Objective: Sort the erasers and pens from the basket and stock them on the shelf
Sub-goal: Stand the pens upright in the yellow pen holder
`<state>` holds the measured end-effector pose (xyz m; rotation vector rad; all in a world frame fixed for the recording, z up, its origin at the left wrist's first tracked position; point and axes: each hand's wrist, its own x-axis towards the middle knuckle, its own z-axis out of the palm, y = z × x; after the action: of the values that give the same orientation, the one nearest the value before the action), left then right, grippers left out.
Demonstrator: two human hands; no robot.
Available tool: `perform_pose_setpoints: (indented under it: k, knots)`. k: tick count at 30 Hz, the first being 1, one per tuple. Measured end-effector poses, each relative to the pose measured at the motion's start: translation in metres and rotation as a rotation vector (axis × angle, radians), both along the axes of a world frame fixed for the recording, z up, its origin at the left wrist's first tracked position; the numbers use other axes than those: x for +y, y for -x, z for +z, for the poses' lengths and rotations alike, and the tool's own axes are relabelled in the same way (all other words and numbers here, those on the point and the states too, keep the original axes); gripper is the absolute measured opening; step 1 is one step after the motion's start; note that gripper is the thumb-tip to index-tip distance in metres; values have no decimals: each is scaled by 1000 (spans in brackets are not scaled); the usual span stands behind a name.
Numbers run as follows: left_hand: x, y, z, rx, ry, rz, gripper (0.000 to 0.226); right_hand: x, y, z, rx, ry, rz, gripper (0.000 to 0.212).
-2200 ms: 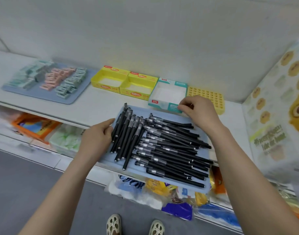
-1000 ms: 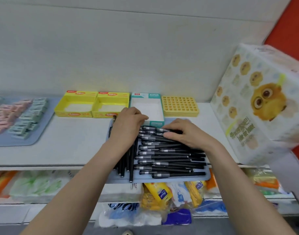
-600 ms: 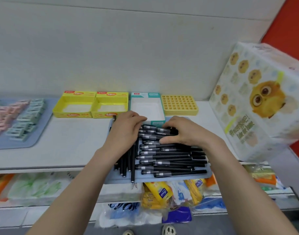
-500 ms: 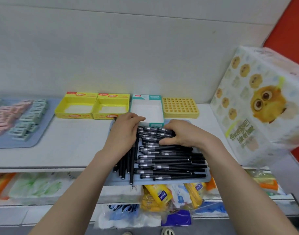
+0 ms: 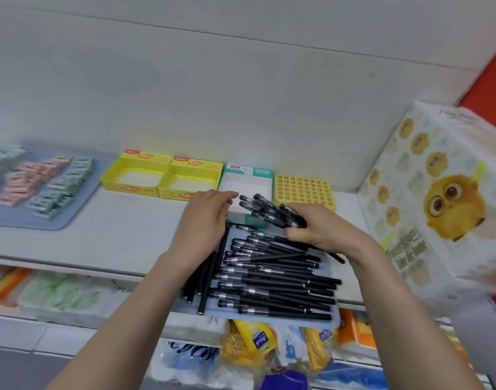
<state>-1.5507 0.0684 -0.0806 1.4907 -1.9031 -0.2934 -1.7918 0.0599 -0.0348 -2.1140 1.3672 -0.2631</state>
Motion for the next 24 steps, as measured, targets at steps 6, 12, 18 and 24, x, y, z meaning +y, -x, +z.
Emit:
perform_pose_setpoints:
  k: [6, 12, 18, 24]
  knots:
    - [-6, 5, -1, -28, 4, 49, 31, -9, 11, 2, -673, 268, -440, 13]
    - [-10, 7, -3, -53, -4, 55, 31, -14, 5, -39, -637, 17, -479, 13]
    - [-14, 30, 31, 224, -67, -93, 47, -17, -16, -1, -560, 160, -331, 16]
    - [-31, 71, 67, 1138, -509, -148, 29, -14, -42, 34, -471, -297, -49, 17]
